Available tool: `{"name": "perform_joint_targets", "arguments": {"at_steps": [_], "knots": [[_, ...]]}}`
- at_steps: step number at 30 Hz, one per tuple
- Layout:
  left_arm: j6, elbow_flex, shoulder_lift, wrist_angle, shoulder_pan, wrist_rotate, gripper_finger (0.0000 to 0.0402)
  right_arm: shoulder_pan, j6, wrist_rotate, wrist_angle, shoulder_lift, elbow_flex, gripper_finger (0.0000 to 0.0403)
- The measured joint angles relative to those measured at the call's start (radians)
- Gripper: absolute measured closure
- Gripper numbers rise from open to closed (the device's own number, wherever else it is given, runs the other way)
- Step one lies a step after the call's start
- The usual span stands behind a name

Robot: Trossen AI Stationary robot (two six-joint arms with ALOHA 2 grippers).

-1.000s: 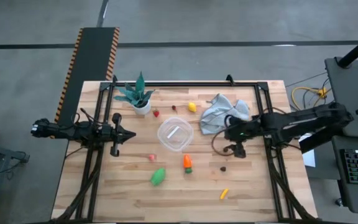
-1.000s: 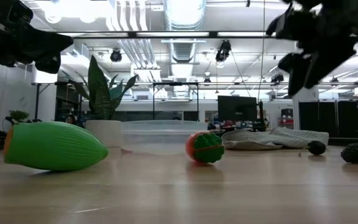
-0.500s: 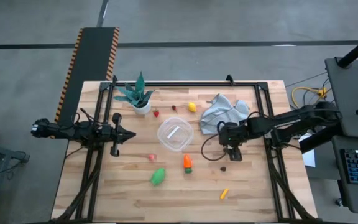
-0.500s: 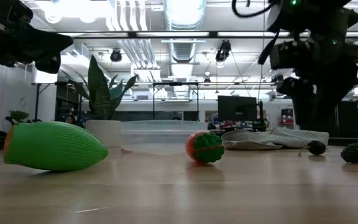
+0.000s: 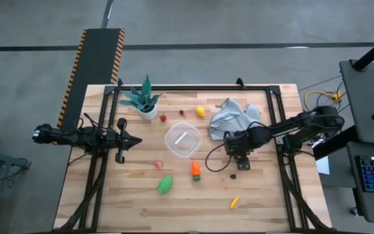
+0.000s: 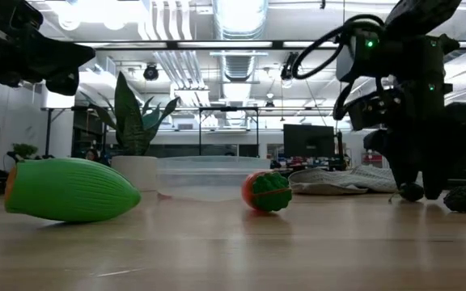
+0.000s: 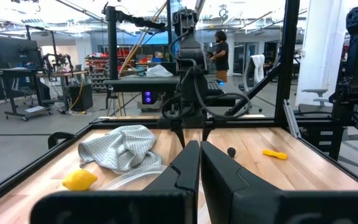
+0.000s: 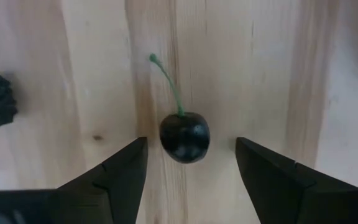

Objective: Pick and placing Produce into tupperware
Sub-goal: Put the black cherry into the transparent bin

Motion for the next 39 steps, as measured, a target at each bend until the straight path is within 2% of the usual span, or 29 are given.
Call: {"name": "perform_joint_targets", "arguments": {"at_steps": [16, 39], "knots": [[0.000, 0.000, 0.000, 0.000, 0.000, 0.000, 0.0402, 0.000, 0.033, -0.005, 0.069, -0.002, -0.001, 0.0172], [0.000, 0.000, 0.000, 0.000, 0.000, 0.000, 0.0402, 0.000, 0.013, 0.001, 0.068, -0.004, -0.020, 0.0178]]}}
